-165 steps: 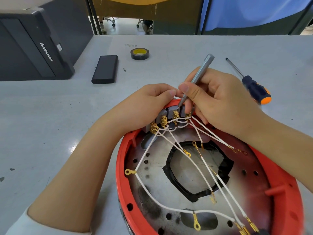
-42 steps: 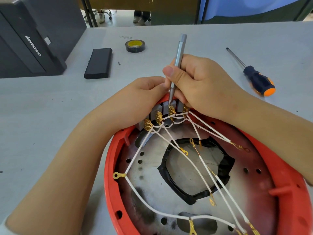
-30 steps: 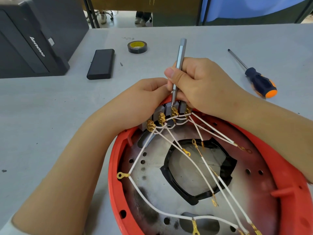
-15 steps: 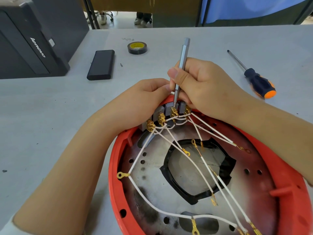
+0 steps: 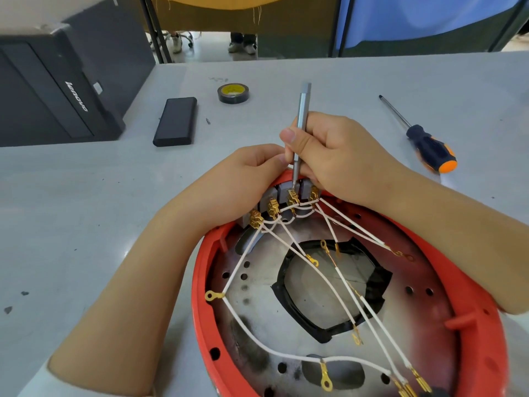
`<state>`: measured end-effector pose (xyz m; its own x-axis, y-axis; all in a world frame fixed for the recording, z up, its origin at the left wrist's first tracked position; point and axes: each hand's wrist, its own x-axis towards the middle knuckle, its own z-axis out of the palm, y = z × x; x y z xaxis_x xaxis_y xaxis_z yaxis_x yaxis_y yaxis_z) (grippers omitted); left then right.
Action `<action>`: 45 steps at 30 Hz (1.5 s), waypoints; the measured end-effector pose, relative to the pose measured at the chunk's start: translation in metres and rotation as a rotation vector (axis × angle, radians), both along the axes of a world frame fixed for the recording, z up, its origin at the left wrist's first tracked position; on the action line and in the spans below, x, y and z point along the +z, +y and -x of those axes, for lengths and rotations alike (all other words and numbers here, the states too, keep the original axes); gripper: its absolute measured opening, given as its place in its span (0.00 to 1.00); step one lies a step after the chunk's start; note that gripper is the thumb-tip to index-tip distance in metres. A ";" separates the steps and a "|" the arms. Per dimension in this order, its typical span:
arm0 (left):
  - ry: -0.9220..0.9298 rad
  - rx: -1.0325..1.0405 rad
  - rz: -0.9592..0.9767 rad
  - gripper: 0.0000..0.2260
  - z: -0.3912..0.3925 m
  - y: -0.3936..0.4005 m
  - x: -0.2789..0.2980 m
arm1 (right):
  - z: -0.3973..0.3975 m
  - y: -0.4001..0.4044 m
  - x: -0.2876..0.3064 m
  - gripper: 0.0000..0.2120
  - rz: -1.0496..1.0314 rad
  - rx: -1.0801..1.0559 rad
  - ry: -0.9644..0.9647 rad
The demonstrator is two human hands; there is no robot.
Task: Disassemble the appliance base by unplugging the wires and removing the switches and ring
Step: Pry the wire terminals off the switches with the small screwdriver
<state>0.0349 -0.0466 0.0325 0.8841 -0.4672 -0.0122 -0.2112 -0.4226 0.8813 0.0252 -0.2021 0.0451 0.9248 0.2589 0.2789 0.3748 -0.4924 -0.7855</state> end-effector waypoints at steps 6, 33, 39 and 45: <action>-0.010 -0.009 -0.019 0.13 0.004 0.000 0.002 | -0.001 0.001 -0.002 0.15 0.054 -0.044 -0.020; -0.168 0.209 -0.155 0.10 0.048 0.012 0.002 | 0.027 0.000 -0.004 0.13 -0.269 -0.071 0.153; -0.197 0.123 -0.308 0.10 0.030 0.007 0.011 | 0.017 0.003 0.003 0.14 -0.356 -0.082 0.214; -0.161 0.106 -0.260 0.14 0.003 -0.001 0.011 | -0.002 0.008 0.005 0.14 -0.244 -0.044 0.223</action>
